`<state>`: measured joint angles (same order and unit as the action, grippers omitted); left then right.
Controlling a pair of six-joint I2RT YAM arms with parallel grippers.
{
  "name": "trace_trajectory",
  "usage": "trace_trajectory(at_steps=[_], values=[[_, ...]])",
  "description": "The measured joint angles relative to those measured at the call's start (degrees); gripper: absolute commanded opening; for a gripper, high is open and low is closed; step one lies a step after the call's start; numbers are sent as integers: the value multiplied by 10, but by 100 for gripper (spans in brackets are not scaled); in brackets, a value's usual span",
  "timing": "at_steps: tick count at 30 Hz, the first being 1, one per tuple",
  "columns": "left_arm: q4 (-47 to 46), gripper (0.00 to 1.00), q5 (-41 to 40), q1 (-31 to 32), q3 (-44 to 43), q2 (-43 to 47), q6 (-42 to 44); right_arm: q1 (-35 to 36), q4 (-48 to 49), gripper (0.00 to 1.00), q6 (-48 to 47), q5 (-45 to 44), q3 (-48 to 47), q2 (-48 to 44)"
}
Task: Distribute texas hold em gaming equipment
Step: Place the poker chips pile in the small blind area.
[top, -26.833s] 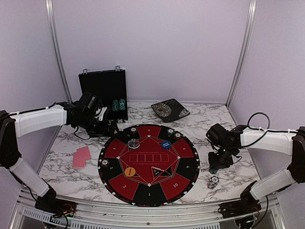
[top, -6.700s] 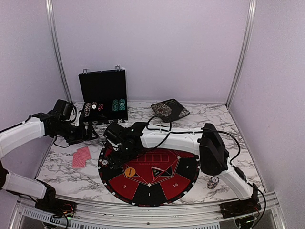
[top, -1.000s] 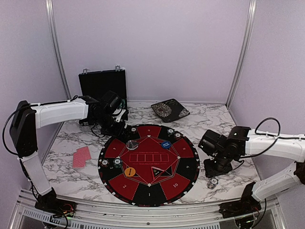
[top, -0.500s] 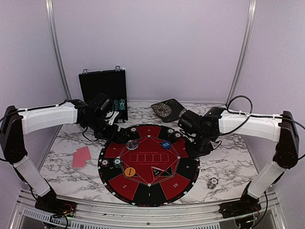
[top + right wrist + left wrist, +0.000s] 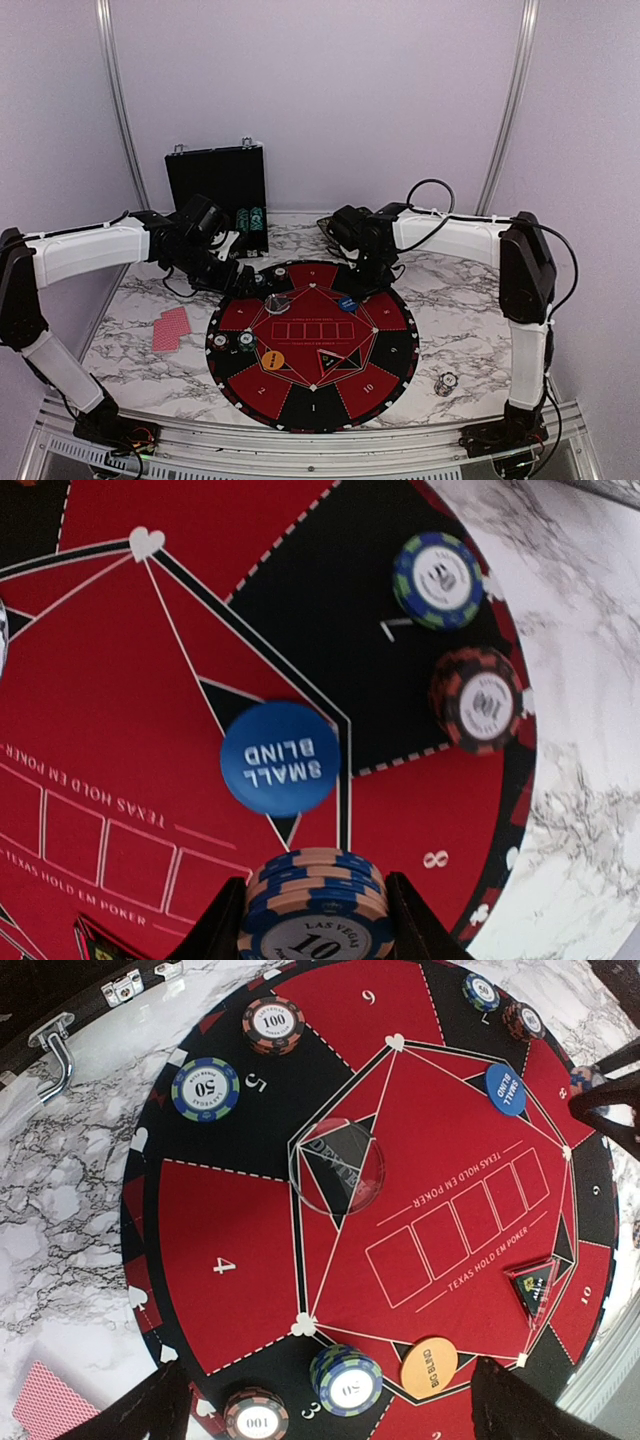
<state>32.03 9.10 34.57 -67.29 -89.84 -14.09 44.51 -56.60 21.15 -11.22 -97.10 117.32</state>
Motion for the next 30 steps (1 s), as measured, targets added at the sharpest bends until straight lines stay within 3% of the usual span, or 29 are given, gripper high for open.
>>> trace_trajectory(at_steps=[9, 16, 30], values=[[-5, 99, 10, -8, 0, 6, 0, -8, 2, 28, -34, 8, -132, 136], [-6, 99, 11, -10, 0, 7, 0, -18, 2, 28, -48, 16, -202, 178], [-7, 99, 14, -10, 1, 7, 0, -37, 9, 28, -53, 28, -214, 209]])
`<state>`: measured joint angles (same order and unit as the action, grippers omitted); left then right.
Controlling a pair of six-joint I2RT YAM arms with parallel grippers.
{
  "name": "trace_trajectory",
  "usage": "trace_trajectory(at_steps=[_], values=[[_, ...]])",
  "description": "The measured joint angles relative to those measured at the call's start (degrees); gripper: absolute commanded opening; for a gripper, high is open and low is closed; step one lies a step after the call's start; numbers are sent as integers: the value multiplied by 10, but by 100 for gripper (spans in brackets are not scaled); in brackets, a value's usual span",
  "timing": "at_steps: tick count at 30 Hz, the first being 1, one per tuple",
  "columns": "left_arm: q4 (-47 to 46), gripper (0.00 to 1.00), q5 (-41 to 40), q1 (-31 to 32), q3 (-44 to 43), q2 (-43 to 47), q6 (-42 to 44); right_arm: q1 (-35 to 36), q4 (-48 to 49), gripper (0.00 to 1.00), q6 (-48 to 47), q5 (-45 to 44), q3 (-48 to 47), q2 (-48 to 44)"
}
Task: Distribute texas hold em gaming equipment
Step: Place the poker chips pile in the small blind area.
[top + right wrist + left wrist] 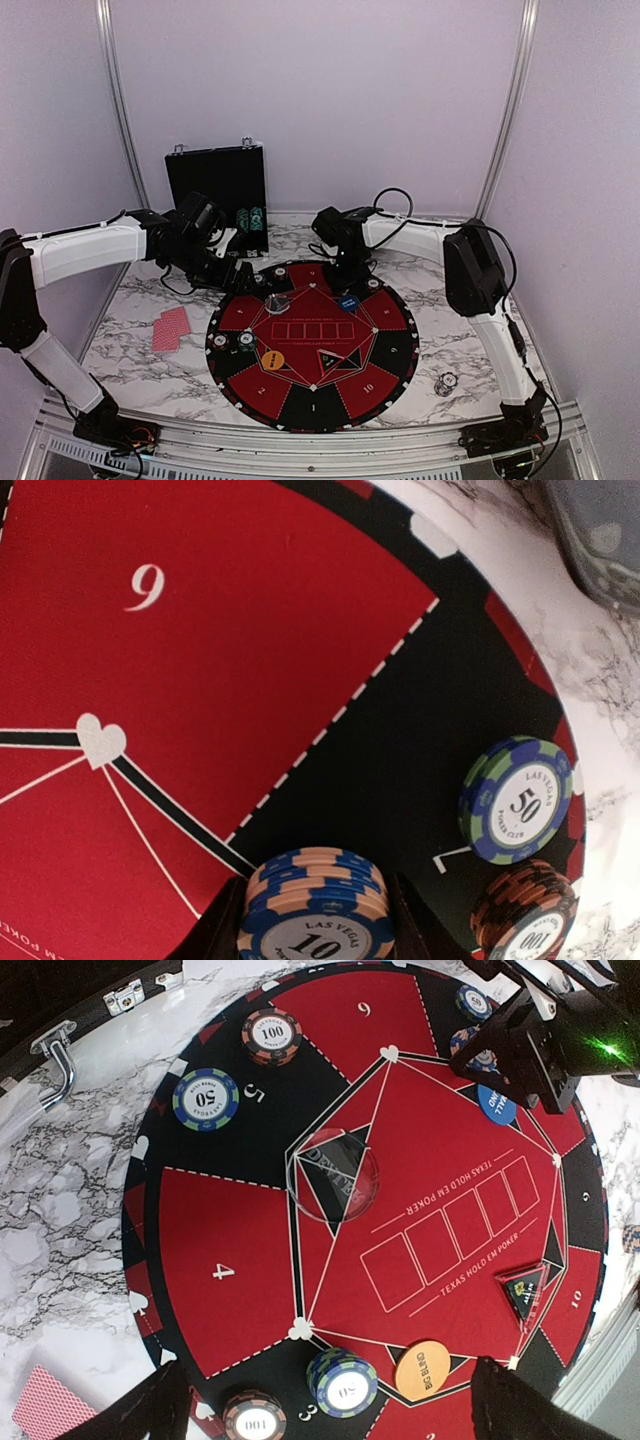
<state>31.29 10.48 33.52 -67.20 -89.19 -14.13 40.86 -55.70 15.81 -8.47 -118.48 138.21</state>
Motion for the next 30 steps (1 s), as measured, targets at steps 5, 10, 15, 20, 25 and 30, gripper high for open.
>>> trace_trajectory(at_steps=[5, 10, 15, 20, 25, 30], values=[[0, 99, 0, 0, 0, 0, 0, -4, 8, 28, 0, 5, 0, 1], [0, 99, 0, 0, 0, 0, 0, -5, 10, 28, 0, 8, -10, 8], [0, 99, 0, 0, 0, 0, 0, -8, 12, 29, -1, 14, -10, 9], [0, 99, 0, -2, 0, 0, 0, -9, 13, 30, -5, 18, -11, 10], [0, 99, 0, -3, 0, 0, 0, -9, 13, 33, -8, 18, -15, 12], [0, 99, 0, -3, 0, 0, 0, -9, 13, 37, -9, 18, -16, 13]])
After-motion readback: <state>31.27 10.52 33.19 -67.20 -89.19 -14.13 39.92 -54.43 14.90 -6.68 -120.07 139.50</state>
